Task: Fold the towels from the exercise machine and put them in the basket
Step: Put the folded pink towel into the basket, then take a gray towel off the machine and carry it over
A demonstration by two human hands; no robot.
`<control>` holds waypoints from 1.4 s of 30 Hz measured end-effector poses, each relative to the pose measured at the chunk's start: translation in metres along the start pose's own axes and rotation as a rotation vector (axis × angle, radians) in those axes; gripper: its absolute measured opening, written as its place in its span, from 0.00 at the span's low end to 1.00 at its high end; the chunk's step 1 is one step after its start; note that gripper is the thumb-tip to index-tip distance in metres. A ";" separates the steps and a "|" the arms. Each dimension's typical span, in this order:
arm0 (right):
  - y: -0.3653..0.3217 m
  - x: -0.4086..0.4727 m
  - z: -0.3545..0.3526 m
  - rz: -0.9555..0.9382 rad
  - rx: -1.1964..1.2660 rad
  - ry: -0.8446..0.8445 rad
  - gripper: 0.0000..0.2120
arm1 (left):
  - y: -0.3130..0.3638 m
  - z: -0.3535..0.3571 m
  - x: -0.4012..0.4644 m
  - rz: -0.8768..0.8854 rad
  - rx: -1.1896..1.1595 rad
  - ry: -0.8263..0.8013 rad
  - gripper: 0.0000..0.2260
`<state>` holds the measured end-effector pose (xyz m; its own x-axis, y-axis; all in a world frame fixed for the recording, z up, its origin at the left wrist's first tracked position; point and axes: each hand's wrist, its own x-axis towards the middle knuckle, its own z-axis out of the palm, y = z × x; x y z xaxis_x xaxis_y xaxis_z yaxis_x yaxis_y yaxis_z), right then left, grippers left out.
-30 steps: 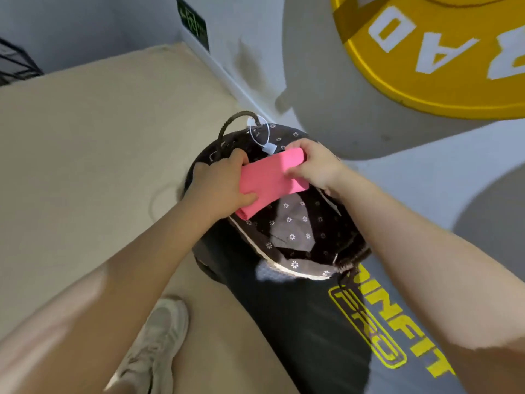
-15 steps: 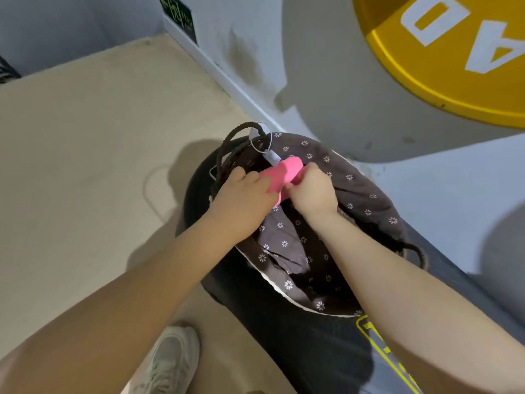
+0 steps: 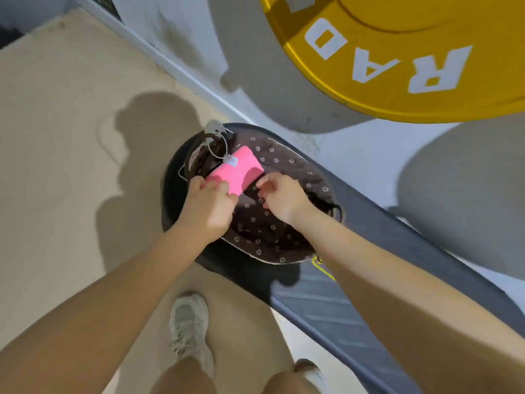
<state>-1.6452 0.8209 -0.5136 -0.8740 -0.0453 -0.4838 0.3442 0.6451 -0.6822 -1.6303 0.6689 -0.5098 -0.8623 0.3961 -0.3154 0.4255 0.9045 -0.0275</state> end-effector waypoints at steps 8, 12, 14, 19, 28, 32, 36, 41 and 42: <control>-0.078 -0.170 -0.139 0.212 -0.226 -0.158 0.12 | 0.037 -0.184 -0.074 0.248 -0.118 -0.258 0.14; -0.117 -0.257 -0.202 0.394 -0.248 -0.068 0.18 | 0.060 -0.292 -0.098 0.485 0.006 -0.201 0.13; -0.126 -0.302 -0.226 0.476 -0.117 0.131 0.15 | 0.084 -0.336 -0.114 0.581 0.035 -0.142 0.13; -0.118 -0.453 -0.246 0.611 0.212 0.472 0.14 | 0.180 -0.386 -0.170 0.866 0.096 -0.118 0.11; 0.016 -0.769 -0.195 0.987 0.755 1.013 0.08 | 0.430 -0.380 -0.348 1.337 -0.027 -0.193 0.05; 0.071 -0.889 -0.171 1.009 0.766 1.081 0.08 | 0.538 -0.348 -0.437 1.462 0.023 -0.186 0.05; 0.112 -0.992 -0.152 1.046 0.792 1.126 0.08 | 0.629 -0.322 -0.515 1.520 0.048 -0.240 0.05; 0.176 -1.078 -0.150 1.093 0.823 1.202 0.07 | 0.741 -0.305 -0.579 1.588 0.091 -0.297 0.05; 0.192 -1.090 -0.151 1.108 0.828 1.216 0.07 | 0.764 -0.299 -0.587 1.588 0.088 -0.314 0.05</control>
<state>-0.6783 1.1093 -0.0340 0.2381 0.8410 -0.4859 0.5971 -0.5213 -0.6097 -0.8809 1.1748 -0.0617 0.5212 0.8165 -0.2483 0.8085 -0.3791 0.4502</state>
